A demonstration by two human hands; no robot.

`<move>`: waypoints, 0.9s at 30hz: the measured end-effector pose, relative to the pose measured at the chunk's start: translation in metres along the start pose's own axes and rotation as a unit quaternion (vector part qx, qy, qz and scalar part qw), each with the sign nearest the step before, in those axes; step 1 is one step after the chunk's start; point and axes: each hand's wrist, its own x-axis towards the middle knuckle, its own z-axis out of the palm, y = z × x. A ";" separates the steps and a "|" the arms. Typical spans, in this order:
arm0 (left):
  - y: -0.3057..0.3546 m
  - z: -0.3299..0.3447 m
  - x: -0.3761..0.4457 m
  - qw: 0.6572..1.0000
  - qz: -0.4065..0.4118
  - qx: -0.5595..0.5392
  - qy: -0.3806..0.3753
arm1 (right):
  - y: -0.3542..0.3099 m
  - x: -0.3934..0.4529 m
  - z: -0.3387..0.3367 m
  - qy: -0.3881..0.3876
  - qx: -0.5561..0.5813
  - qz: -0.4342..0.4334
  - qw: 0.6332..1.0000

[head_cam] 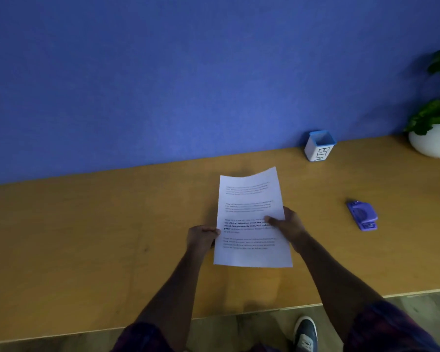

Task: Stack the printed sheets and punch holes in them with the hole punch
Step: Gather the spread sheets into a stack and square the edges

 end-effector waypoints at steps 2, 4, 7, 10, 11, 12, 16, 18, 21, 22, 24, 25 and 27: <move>-0.010 0.004 0.003 0.999 -0.035 0.023 0.013 | 0.004 0.006 -0.001 0.028 -0.030 0.020 0.999; -0.020 0.009 0.005 0.996 -0.065 0.046 0.029 | 0.010 0.011 -0.002 0.046 -0.064 0.039 0.996; -0.029 0.012 0.005 0.992 -0.066 0.097 0.048 | 0.016 0.013 -0.001 0.047 -0.180 0.037 0.982; -0.030 0.010 0.000 0.988 -0.037 0.136 0.060 | 0.018 0.009 0.003 0.047 -0.265 0.023 0.963; -0.030 0.008 0.000 0.985 -0.030 0.156 0.064 | 0.018 0.007 0.005 0.051 -0.280 0.020 0.958; -0.030 0.007 -0.001 0.982 -0.029 0.176 0.064 | 0.019 0.005 0.006 0.055 -0.292 0.015 0.955; -0.033 0.005 0.001 0.978 -0.034 0.196 0.065 | 0.030 -0.001 0.010 0.064 -0.315 -0.004 0.947; -0.034 0.006 -0.001 0.975 -0.026 0.208 0.068 | 0.033 -0.003 0.011 0.074 -0.323 -0.014 0.943; -0.034 0.007 -0.005 0.963 0.003 0.256 0.081 | 0.034 -0.007 0.012 0.092 -0.368 -0.030 0.925; -0.034 0.008 -0.007 0.959 0.011 0.269 0.088 | 0.034 -0.008 0.012 0.094 -0.378 -0.029 0.921; -0.035 0.011 -0.008 0.951 0.017 0.291 0.100 | 0.034 -0.009 0.011 0.094 -0.387 -0.027 0.917; -0.036 0.012 -0.009 0.949 0.018 0.297 0.105 | 0.034 -0.009 0.011 0.091 -0.388 -0.029 0.917; -0.037 0.014 -0.010 0.944 0.025 0.307 0.113 | 0.036 -0.010 0.011 0.096 -0.379 -0.037 0.920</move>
